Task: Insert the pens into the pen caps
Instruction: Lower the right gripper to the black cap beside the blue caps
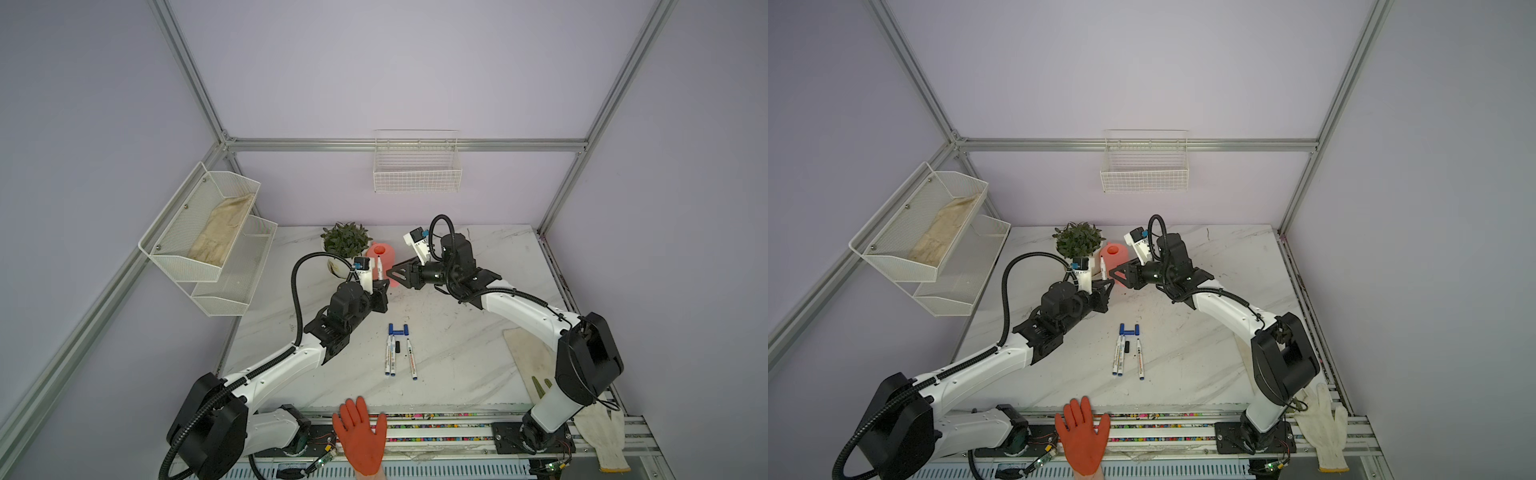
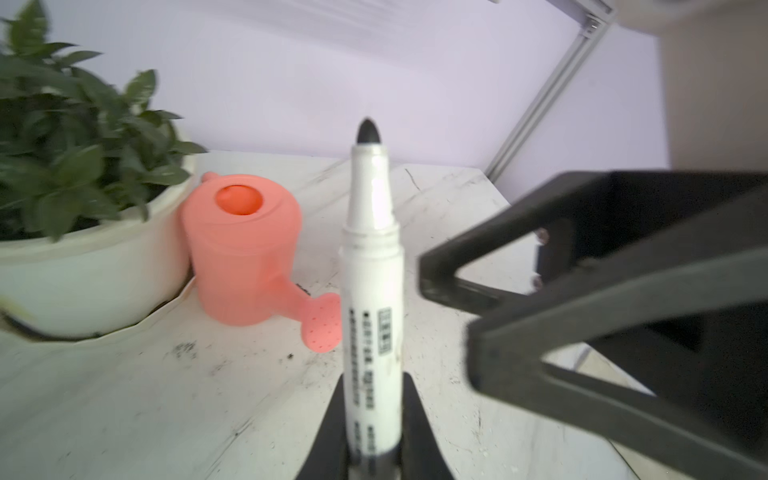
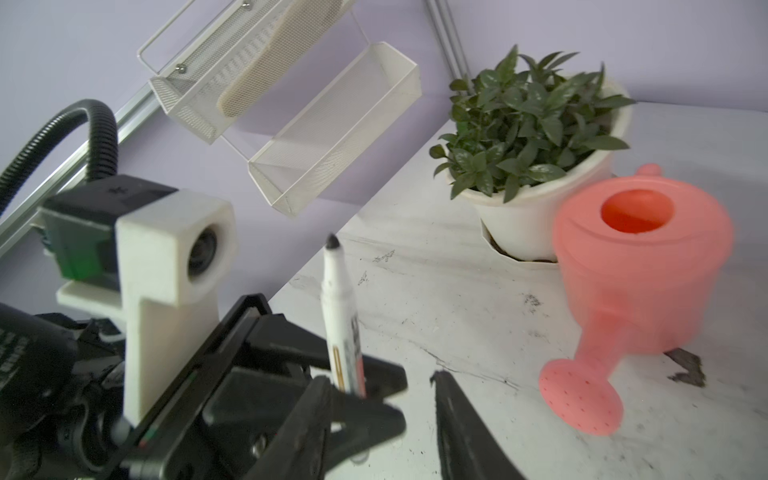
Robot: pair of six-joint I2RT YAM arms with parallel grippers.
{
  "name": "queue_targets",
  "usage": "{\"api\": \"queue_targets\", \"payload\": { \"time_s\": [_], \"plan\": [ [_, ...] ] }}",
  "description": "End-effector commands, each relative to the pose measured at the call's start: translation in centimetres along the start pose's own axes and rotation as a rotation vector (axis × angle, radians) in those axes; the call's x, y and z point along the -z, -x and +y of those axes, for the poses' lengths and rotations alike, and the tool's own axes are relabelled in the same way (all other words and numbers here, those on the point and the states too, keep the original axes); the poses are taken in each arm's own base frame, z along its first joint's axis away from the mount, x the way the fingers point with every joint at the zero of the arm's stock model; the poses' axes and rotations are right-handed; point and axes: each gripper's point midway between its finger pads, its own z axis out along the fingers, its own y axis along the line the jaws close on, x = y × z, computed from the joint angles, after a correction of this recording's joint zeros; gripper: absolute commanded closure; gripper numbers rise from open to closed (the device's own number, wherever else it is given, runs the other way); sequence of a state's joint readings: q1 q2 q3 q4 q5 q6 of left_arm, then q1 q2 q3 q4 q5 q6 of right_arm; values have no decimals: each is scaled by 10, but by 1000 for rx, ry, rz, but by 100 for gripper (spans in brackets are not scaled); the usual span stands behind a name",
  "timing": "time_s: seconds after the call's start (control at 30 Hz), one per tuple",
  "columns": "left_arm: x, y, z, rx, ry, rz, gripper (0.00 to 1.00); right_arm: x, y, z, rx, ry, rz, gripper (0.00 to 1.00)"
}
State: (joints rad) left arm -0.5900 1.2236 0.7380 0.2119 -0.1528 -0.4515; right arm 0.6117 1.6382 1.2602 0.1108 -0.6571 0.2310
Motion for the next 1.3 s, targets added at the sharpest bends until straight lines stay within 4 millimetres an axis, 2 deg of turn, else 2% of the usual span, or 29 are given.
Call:
{"api": "queue_targets", "payload": {
  "time_s": [0.0, 0.07, 0.23, 0.33, 0.57, 0.7, 1.27],
  "plan": [
    [17, 10, 46, 107, 221, -78, 100, 14, -32, -16, 22, -165, 79, 56],
    [22, 3, 58, 117, 266, -61, 100, 12, -64, -18, 32, -208, 175, 57],
    [35, -15, 79, 124, 352, -34, 100, -2, -166, -17, 140, -333, 505, 59],
    [43, -19, 85, 128, 375, -35, 100, -9, -198, -21, 175, -367, 605, 60],
    [54, -21, 91, 111, 396, -39, 100, -22, -225, -33, 166, -391, 715, 60],
    [58, -21, 92, 109, 397, -38, 100, -20, -238, -44, 159, -434, 763, 60],
    [58, -28, 90, 110, 371, -21, 100, -22, -252, -49, 153, -454, 801, 61]
  ]
}}
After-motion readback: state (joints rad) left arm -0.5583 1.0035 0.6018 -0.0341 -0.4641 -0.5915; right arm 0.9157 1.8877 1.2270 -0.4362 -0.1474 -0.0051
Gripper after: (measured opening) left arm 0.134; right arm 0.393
